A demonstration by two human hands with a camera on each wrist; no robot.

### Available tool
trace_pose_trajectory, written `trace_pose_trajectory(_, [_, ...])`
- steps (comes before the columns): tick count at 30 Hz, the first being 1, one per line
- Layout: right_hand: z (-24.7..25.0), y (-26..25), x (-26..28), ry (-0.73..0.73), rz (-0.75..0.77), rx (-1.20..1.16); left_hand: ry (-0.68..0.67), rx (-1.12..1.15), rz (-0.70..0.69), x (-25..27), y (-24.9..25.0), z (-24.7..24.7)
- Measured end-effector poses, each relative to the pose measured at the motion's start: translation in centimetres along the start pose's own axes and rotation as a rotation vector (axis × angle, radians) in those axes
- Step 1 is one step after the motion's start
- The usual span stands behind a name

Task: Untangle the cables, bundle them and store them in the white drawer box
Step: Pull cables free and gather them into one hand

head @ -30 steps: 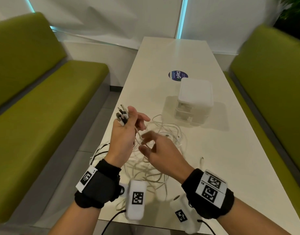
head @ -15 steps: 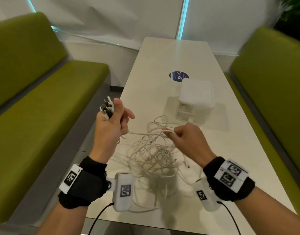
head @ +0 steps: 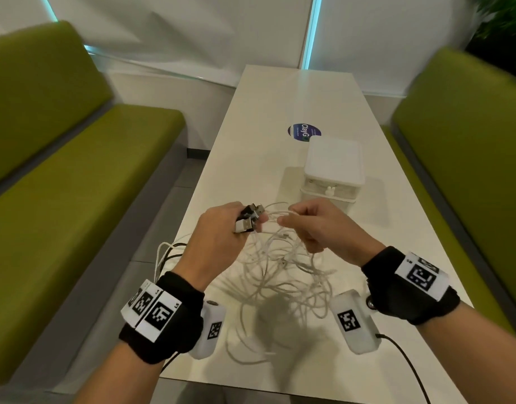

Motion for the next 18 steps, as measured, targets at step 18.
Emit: trace_pose_trajectory(18, [-0.1,1.7,0.5,0.122,0.159,0.564,0.508,0.234,0.327,1.0,-3.5,4.3])
Point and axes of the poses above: each hand's wrist, its own x-axis away from the middle knuckle, its own z-axis out of the back of the hand, y = z × x, the point moved 1 cm from there along -x, towards the middle knuckle, and after that the axes turned 7 degrees about x, right-handed, at the moved point
